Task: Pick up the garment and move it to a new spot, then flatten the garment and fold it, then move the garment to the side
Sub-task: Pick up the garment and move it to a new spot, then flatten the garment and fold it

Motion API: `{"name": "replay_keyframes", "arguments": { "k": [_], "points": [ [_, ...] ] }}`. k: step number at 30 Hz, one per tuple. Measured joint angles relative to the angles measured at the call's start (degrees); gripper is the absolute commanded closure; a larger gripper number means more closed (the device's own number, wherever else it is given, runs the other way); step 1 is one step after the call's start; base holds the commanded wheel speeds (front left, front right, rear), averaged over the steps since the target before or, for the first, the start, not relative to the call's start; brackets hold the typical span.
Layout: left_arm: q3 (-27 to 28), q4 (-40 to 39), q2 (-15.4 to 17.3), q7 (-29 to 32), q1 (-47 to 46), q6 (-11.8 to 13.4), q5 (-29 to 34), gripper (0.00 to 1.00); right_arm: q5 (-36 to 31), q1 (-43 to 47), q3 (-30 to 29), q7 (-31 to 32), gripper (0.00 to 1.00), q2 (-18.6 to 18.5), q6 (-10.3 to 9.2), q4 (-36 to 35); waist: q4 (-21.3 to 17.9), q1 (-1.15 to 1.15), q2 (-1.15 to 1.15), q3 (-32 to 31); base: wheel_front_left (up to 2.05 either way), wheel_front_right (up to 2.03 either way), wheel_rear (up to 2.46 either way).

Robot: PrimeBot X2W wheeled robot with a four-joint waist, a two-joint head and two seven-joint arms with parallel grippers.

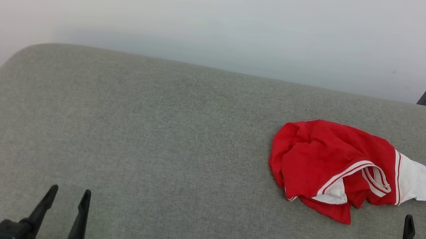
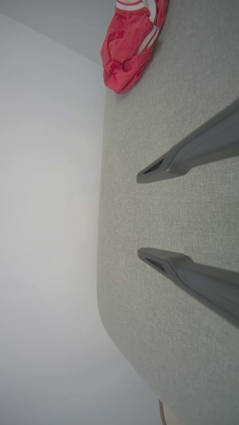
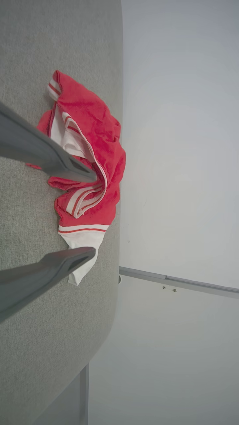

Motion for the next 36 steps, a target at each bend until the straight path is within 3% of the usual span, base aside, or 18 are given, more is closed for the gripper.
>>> {"name": "replay_keyframes", "arguments": {
  "k": [8, 15, 21, 29, 36],
  "points": [
    [0.2, -0.9, -1.1, 0.0, -0.2, -0.2, 0.6, 0.0, -0.1, -0.8, 2.0, 0.0, 0.0, -1.6, 0.0, 0.9, -0.1, 0.0, 0.0, 1.1, 0.0, 0.0, 0.0],
    [-0.8, -0.9, -2.2, 0.0, -0.9, -0.2, 0.5, 0.0, -0.2, -5.3, 9.8, 3.0, 0.0, -9.0, 0.0, 4.4, 0.0, 0.0, 0.0, 3.1, 0.0, 0.0, 0.0],
    [-2.4, -0.7, -3.1, 0.0, -3.4, -0.2, 0.3, 0.0, 5.1, -15.1, 23.5, 12.9, 0.0, -20.5, 0.0, 3.6, -0.1, 0.0, 0.0, 6.2, 0.0, 0.0, 0.0],
    [-5.9, 0.7, -4.4, 0.0, -8.3, -0.2, 0.0, 0.0, 16.1, -32.4, 49.1, 24.8, 0.0, -36.1, 0.01, 1.0, 0.7, 0.0, 0.0, 11.4, 0.0, 0.0, 0.0],
    [-7.5, 2.0, -5.4, 0.0, -10.5, -0.2, -0.7, 0.0, 20.2, -45.9, 63.8, 26.1, 0.0, -42.4, 0.0, 3.0, 2.7, 0.0, 0.0, 15.3, 0.0, 0.0, 0.0]
  ]
}}
